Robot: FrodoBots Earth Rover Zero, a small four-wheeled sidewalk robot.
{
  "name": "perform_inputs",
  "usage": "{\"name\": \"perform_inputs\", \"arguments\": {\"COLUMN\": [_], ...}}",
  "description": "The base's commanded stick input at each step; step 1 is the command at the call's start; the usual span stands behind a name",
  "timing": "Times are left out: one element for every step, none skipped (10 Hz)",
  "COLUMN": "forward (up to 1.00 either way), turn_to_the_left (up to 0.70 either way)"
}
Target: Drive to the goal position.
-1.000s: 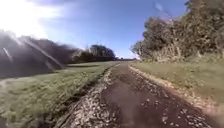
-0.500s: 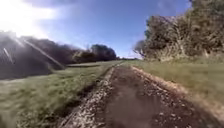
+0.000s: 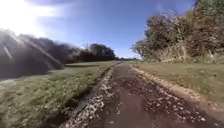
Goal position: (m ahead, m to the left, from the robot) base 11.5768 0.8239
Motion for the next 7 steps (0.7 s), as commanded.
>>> {"name": "perform_inputs", "arguments": {"forward": [0.85, 0.85, 0.85, 0.85, 0.85, 0.85, 0.85], "turn_to_the_left": [0.00, 0.00, 0.00, 0.00, 0.00, 0.00, 0.00]}}
